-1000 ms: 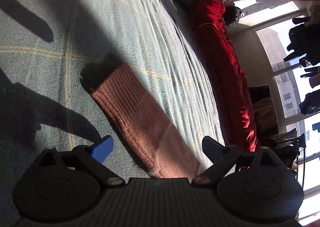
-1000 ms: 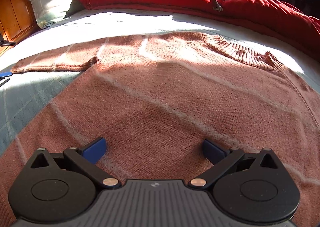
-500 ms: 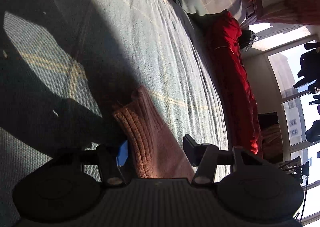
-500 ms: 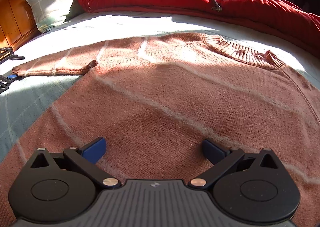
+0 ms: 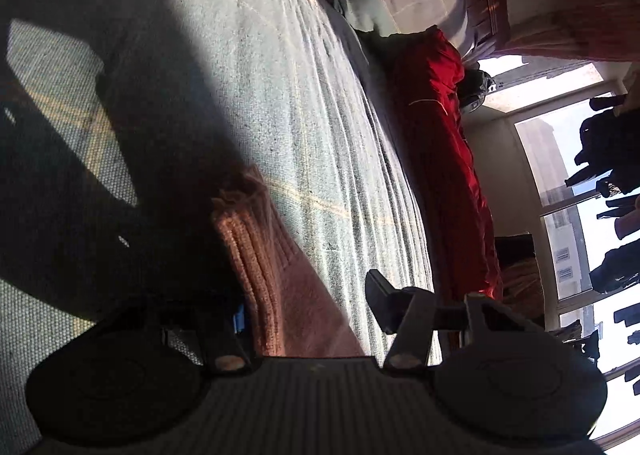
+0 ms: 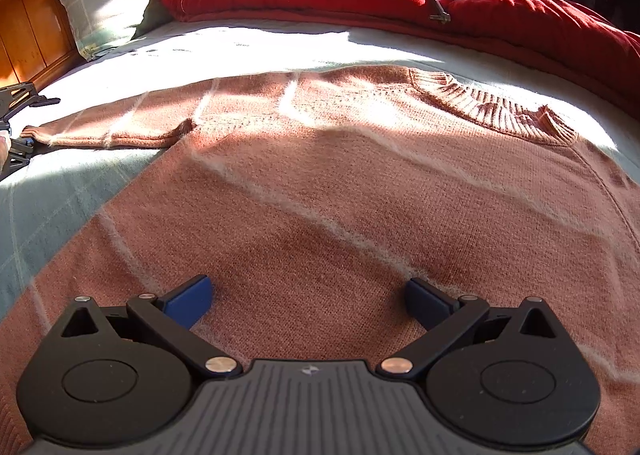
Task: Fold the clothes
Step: 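Lower the left gripper onto the ribbed sleeve cuff and close it, then lift the cuff with the left gripper and carry the sleeve over the body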
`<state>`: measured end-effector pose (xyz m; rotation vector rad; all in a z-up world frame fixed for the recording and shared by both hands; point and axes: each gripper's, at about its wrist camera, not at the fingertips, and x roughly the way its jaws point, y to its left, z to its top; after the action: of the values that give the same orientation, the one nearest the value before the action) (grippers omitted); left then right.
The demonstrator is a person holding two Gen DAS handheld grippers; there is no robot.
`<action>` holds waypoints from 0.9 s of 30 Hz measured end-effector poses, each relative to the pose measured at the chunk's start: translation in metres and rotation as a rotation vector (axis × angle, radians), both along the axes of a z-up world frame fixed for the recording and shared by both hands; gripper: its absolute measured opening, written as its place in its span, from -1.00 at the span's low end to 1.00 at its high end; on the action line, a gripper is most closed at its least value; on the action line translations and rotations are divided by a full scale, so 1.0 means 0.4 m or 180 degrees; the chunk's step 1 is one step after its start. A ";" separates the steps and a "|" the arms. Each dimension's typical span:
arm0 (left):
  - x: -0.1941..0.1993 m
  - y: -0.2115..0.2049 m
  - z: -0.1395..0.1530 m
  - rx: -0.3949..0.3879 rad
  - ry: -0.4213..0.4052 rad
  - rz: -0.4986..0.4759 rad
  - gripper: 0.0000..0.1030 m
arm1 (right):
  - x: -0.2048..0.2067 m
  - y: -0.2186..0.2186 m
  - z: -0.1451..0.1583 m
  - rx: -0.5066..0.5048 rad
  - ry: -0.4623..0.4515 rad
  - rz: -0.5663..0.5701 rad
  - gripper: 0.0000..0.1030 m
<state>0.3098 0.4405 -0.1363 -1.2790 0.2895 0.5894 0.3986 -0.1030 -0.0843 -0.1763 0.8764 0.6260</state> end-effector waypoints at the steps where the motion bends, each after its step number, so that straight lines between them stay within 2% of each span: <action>1: 0.001 -0.009 0.001 0.0012 -0.0001 -0.0049 0.05 | 0.000 -0.002 0.000 0.0012 0.0001 0.0002 1.00; 4: 0.001 -0.041 -0.003 0.0050 -0.0012 -0.0275 0.04 | -0.001 -0.004 -0.002 0.0035 -0.0006 0.0006 1.00; 7: 0.006 -0.026 -0.011 0.0042 -0.0025 -0.0240 -0.06 | 0.000 0.002 -0.003 0.0002 -0.0016 0.0008 1.00; 9: 0.013 -0.003 -0.022 -0.0079 -0.0083 -0.0155 -0.15 | 0.001 0.006 -0.003 -0.0026 -0.0024 0.0013 1.00; 11: 0.031 0.003 -0.019 -0.0029 0.0004 -0.0288 -0.19 | 0.000 0.004 -0.003 -0.0022 -0.0028 0.0019 1.00; 14: 0.052 -0.017 0.007 0.0241 0.0323 -0.0551 -0.46 | -0.001 0.001 -0.004 -0.0002 -0.0027 0.0005 1.00; 17: 0.041 -0.014 -0.004 0.0195 0.0431 -0.0493 -0.90 | -0.002 0.009 -0.003 -0.0045 -0.0037 -0.0028 1.00; 18: 0.040 -0.015 -0.006 0.0201 0.0463 -0.0487 -0.89 | -0.003 0.012 -0.003 -0.0069 -0.0045 -0.0031 1.00; 24: 0.072 -0.048 0.045 0.0606 0.0828 -0.0657 -0.91 | -0.006 0.011 0.009 -0.0120 -0.0012 -0.0083 1.00; 27: 0.085 -0.059 0.080 0.0757 0.0836 -0.0848 -0.91 | -0.014 -0.002 0.019 -0.0067 0.0023 -0.0141 1.00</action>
<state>0.3440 0.4170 -0.1044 -0.9153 0.5810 0.5444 0.3930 -0.1039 -0.0768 -0.1731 0.8916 0.5766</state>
